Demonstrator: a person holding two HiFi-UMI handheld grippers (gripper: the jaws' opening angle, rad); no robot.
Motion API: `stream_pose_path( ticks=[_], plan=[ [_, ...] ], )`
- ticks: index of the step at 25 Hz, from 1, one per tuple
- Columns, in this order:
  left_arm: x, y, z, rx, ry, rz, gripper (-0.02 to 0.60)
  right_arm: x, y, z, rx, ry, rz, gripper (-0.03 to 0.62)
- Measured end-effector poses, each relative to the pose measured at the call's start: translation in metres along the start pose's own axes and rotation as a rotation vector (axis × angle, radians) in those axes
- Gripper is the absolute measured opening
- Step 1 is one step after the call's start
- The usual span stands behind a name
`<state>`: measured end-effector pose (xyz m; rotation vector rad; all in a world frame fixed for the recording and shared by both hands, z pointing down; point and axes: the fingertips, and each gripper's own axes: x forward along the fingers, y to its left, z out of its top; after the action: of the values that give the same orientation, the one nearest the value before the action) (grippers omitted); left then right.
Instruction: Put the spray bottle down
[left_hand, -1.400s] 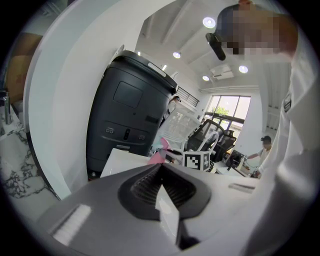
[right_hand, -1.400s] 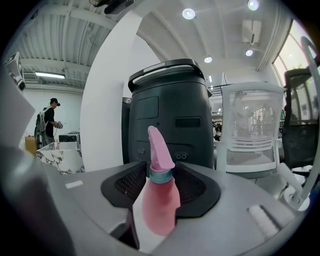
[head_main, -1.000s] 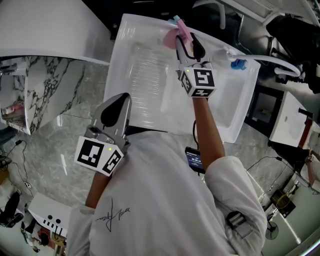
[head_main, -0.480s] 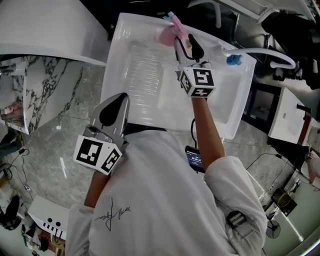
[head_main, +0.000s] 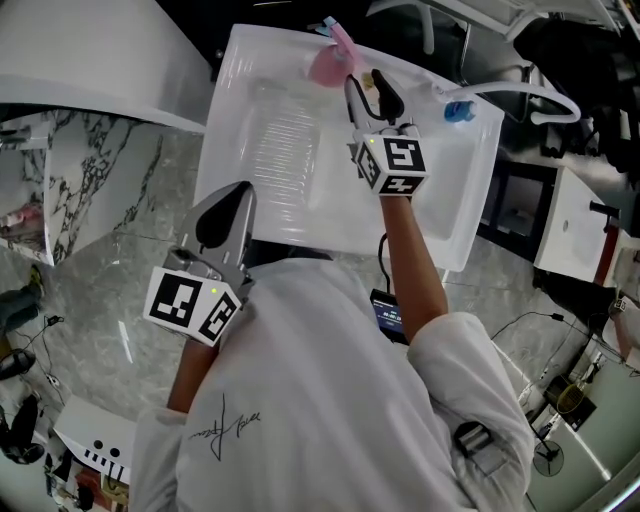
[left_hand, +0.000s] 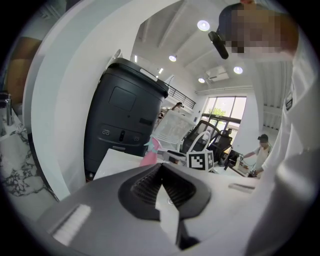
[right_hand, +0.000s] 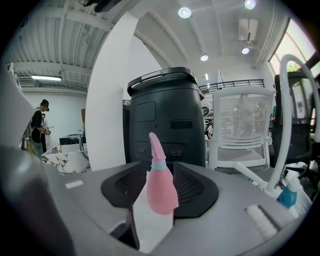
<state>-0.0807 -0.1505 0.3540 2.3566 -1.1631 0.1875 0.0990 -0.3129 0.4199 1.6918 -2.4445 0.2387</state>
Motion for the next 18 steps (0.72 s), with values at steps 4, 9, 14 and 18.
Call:
stream_pose_path(
  ticks=[4, 9, 14, 18],
  plan=[
    [-0.005, -0.003, -0.002, 0.005, -0.008, 0.004, 0.023, -0.010, 0.006, 0.000, -0.004, 0.004, 0.008, 0.149],
    [-0.011, -0.010, -0.005, 0.009, -0.018, 0.006, 0.023, -0.025, 0.009, 0.000, -0.016, 0.013, 0.010, 0.147],
    [-0.017, -0.019, -0.010, 0.012, -0.024, 0.008, 0.023, -0.043, 0.008, 0.002, 0.007, 0.014, 0.005, 0.121],
    [-0.021, -0.027, -0.015, 0.016, -0.041, -0.002, 0.023, -0.059, 0.008, 0.002, 0.013, 0.017, 0.003, 0.100]
  ],
)
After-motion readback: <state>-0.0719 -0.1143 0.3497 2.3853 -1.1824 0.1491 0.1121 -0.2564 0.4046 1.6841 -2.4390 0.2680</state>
